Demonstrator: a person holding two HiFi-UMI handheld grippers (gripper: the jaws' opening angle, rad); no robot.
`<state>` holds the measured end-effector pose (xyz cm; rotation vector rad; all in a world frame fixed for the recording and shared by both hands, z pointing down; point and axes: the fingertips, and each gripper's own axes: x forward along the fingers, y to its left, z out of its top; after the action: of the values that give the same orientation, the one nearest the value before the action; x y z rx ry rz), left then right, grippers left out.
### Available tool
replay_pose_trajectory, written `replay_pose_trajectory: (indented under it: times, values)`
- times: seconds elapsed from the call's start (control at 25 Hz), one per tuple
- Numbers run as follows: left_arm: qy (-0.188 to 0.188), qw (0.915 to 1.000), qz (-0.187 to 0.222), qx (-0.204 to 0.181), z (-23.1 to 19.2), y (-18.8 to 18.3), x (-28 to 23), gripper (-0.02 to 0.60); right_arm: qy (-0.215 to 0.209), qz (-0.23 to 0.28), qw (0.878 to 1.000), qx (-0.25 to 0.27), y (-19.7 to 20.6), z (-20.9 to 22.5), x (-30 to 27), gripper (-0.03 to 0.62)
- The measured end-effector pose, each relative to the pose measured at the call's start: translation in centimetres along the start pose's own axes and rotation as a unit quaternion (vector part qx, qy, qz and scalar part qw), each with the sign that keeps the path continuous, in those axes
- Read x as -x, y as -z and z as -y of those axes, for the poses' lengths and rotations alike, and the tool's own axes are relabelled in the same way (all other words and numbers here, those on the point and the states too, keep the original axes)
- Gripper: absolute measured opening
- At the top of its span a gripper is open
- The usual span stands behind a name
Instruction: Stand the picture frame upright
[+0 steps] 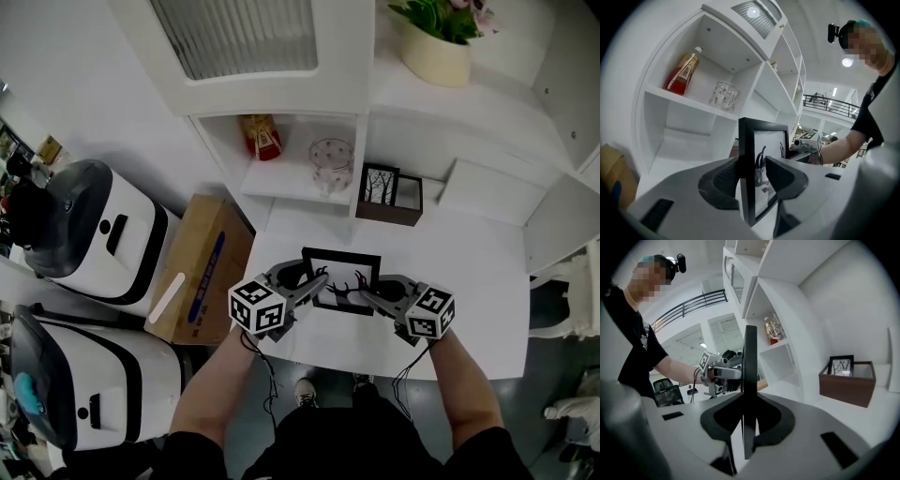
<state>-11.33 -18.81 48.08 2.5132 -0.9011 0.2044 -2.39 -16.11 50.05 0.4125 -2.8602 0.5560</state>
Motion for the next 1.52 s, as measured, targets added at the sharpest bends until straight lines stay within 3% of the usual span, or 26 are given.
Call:
replay_pose_trajectory:
  times: [0.72, 1.52]
  values:
    - [-0.036, 0.9989, -0.027, -0.013, -6.5, 0.4, -5.5, 0.176, 0.056, -0.056, 0.997, 0.019, 1.9, 8.9, -3.5, 0.071]
    - [-0.052, 0.9964, -0.053, -0.039, -10.2, 0.4, -6.5, 0.176, 0.111, -0.075, 0.991, 0.007, 3.1, 12.2, -6.8, 0.103]
